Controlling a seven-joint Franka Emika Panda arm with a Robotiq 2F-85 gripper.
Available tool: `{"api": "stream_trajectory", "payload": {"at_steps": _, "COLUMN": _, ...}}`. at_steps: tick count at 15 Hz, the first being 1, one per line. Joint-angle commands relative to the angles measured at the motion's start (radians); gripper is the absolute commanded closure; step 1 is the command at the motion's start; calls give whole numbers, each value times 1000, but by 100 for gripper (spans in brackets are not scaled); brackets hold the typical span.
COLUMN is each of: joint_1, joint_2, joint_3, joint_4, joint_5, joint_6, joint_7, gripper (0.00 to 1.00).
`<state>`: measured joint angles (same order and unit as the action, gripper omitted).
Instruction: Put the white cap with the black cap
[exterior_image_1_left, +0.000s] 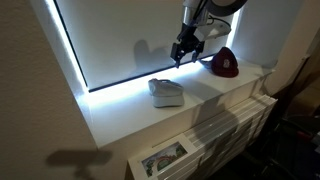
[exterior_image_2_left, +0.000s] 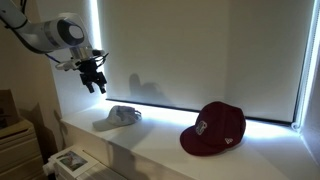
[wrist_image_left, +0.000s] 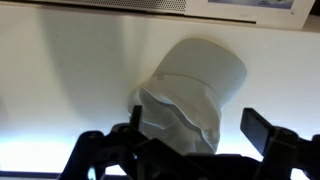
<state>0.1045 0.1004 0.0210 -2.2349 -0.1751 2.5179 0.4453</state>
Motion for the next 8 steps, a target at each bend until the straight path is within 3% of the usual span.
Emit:
{"api": "stream_trajectory", "payload": {"at_steps": 1, "joint_1": -4, "joint_2": 102, "joint_3": -13, "joint_4": 105, "joint_5": -9, "joint_6": 67, "joint_7": 102, "gripper": 0}}
{"api": "stream_trajectory", "payload": {"at_steps": 5, "joint_1": 22, "joint_2": 321, "joint_3": -68, "joint_4": 298, "joint_5": -8, "joint_6": 114, "joint_7": 236, "gripper": 0}}
{"api": "stream_trajectory", "payload": {"at_steps": 8, "joint_1": 37, "joint_2": 489, "joint_3": -92, "joint_4": 456, "joint_5": 42, "joint_6": 32, "joint_7": 240, "gripper": 0}}
